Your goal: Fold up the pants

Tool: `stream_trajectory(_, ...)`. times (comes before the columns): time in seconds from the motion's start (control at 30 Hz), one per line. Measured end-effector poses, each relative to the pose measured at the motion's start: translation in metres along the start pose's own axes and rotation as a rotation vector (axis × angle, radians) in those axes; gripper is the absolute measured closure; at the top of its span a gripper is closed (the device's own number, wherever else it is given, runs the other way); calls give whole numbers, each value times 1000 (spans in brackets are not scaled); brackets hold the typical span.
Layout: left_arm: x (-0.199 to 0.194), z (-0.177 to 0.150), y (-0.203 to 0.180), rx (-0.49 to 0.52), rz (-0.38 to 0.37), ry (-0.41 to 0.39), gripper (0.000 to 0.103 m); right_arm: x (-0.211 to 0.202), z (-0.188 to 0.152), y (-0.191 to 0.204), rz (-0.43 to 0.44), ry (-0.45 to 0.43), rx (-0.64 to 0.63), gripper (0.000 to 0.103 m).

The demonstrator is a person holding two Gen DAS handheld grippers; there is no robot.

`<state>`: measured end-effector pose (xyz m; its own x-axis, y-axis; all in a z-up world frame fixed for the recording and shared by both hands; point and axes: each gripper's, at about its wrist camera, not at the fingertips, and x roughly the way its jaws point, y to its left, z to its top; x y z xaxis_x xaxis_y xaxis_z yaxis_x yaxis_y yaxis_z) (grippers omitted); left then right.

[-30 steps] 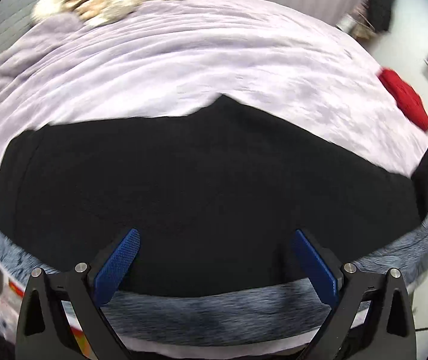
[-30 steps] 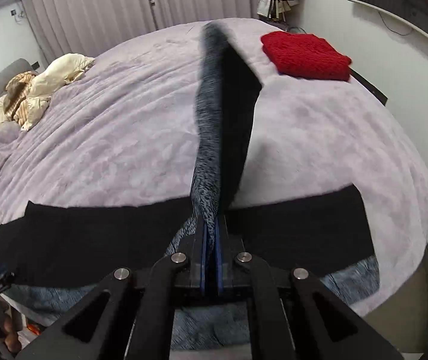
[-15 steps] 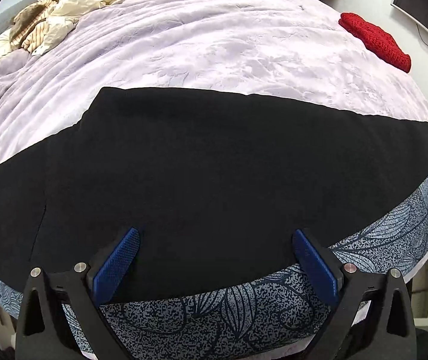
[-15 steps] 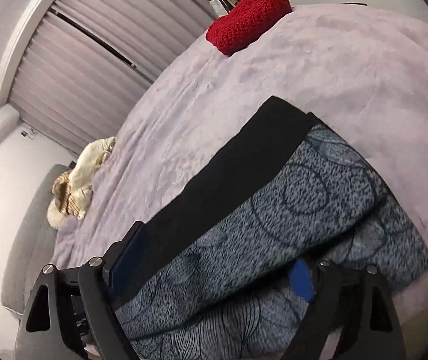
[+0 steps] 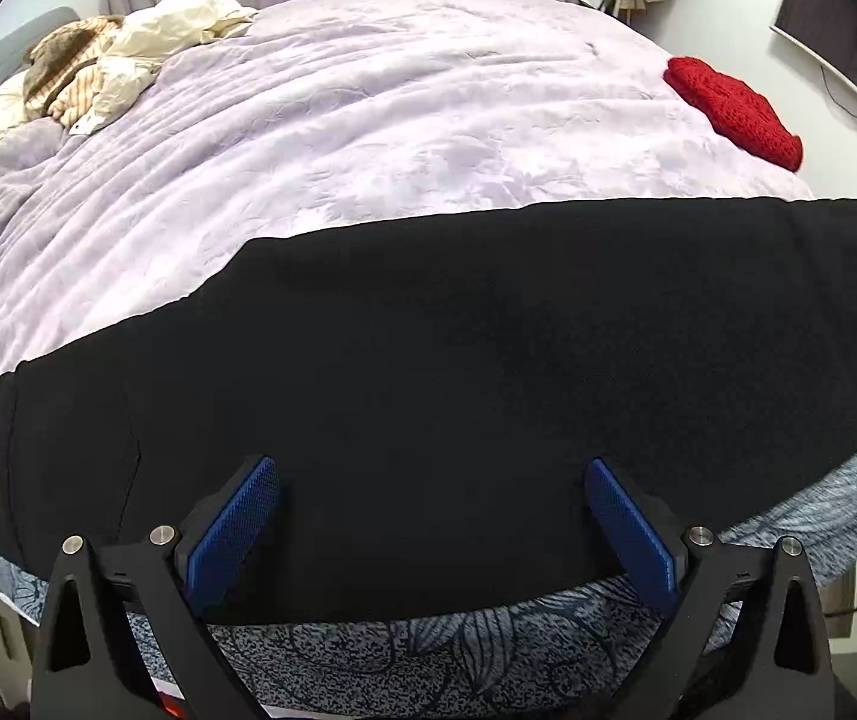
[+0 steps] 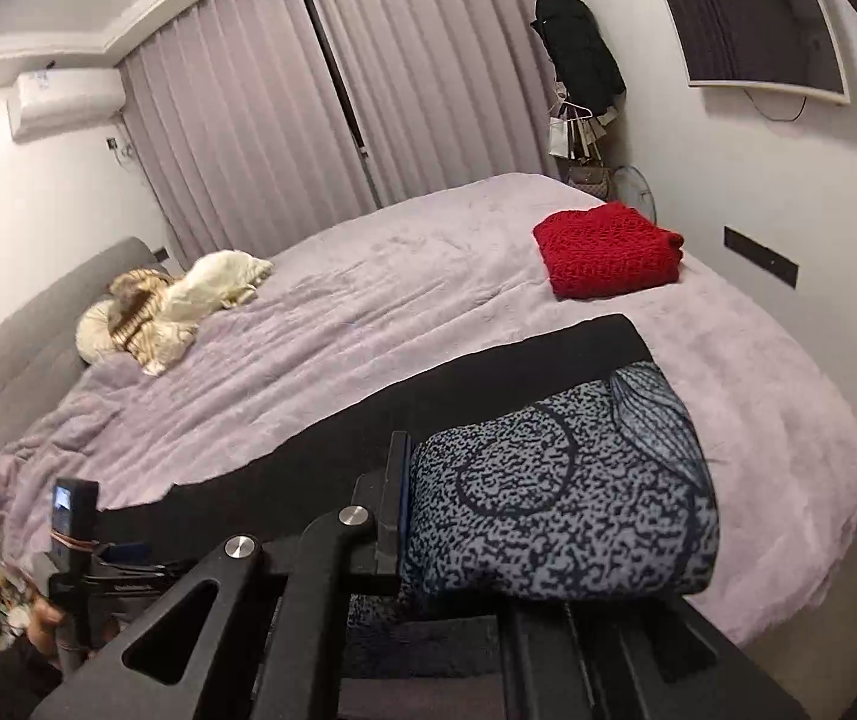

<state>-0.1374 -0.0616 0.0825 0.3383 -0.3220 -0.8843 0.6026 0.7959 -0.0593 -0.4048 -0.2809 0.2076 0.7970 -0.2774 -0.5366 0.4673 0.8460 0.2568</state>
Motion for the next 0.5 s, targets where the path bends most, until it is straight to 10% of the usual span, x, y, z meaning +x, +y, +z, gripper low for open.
stream_trajectory(0.27, 35, -18, -9, 39, 32, 67, 1, 110, -69, -58, -260, 322, 10, 94)
stream_trajectory(0.37, 30, -16, -6, 32, 32, 64, 1, 117, -82, -82, -317, 364, 56, 47)
stream_trajectory(0.5, 15, -13, 13, -50, 36, 20, 1, 73, -64, -108, -506, 236, 147, 31)
